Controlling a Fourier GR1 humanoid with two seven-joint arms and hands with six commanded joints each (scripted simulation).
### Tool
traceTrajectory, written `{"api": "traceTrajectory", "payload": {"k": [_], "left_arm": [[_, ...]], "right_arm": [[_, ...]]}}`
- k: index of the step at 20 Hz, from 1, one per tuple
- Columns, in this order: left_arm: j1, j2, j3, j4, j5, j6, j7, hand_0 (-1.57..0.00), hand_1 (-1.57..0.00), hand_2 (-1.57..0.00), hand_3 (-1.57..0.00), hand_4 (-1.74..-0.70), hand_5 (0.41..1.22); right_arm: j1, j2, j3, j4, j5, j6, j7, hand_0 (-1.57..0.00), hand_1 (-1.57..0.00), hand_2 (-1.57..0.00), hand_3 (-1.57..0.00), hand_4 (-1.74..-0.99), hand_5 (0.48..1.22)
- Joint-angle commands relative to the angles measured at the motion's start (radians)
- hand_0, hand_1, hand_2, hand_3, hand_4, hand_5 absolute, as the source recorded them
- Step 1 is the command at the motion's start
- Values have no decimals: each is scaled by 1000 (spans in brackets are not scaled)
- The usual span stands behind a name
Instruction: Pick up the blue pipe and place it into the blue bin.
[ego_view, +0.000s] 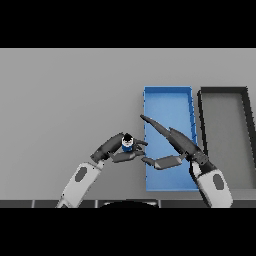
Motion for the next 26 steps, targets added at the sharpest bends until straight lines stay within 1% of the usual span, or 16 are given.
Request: {"api": "traceTrajectory", "payload": {"k": [1,4,5,9,12,14,15,16,17,18,20,21,22,23,24,26], "left_arm": [[0,-9,6,-8,1,5,-5,-1571,-1571,-1571,-1571,-1467,1221],[-5,-11,22,-6,4,-26,-30,-1571,-1571,-1571,-1571,-1466,1221],[-7,-11,29,-1,4,-36,-27,-1571,-1571,-1571,-1571,-1464,1221],[5,-38,48,3,33,-72,5,-1571,-1571,-1571,-1571,-1469,1221],[10,-36,53,0,-3,-73,3,-1571,-1571,-1571,-1571,-1469,1221],[5,-45,60,0,-23,-69,8,-1571,-1571,-1571,-1571,-1467,1221],[16,-42,60,1,-31,-75,5,-1571,-1571,-1571,-1571,-1465,1221],[18,-37,70,-4,-28,-85,22,-1571,-1571,-1571,-1571,-1462,1221],[13,-38,83,6,-19,-94,5,-1571,-1571,-1571,-1571,-1517,1221],[19,-53,70,-2,-23,-94,46,-1571,-1571,-1571,-1571,-1560,1221],[22,-48,68,-20,-36,-95,61,-1571,-1571,-1571,-1571,-1622,1221],[15,-52,72,-13,-49,-86,68,-1571,-1571,-1571,-1571,-1645,1221],[20,-59,74,-3,-49,-88,54,-1571,-1571,-1571,-1511,-1662,1221],[12,-74,86,5,-32,-97,55,-1571,-1571,-1571,-1523,-1677,1221],[26,-86,83,14,-27,-101,28,-1571,-1571,-1571,-1532,-1690,1221],[24,-86,103,-1,-9,-124,62,-1571,-1571,-1571,-1490,-1707,1221]], "right_arm": [[-26,10,22,1,-10,5,22,1,-1,-42,1,-1302,559],[-87,36,54,42,-41,32,65,1,0,-45,1,-1282,555],[-119,43,63,55,-34,40,62,1,0,-46,1,-1268,555],[-243,91,108,131,-12,55,121,-7,-16,-66,1,-1223,540],[-291,108,113,184,-15,76,136,-23,-32,-83,1,-1186,521],[-327,128,123,226,0,89,131,-34,-55,-110,-7,-1192,507],[-346,136,126,234,-2,91,139,-69,-108,-166,-44,-1204,497],[-353,142,134,249,3,102,139,-168,-218,-261,-128,-1233,487],[-362,148,137,261,-2,113,134,-323,-362,-377,-242,-1278,485],[-367,154,139,272,2,119,118,-507,-530,-538,-401,-1331,489],[-372,167,143,268,-4,114,110,-876,-877,-910,-762,-1467,518],[-373,171,142,274,-11,110,119,-1015,-1015,-1042,-872,-1514,550],[-364,179,148,273,-17,108,124,-1126,-1127,-1148,-953,-1551,596],[-366,188,147,278,-26,102,118,-1215,-1215,-1233,-1021,-1581,650],[-363,196,149,280,-35,103,118,-1286,-1287,-1300,-1102,-1606,765],[-366,199,158,297,-30,99,61,-1389,-1389,-1398,-1250,-1648,929]]}}
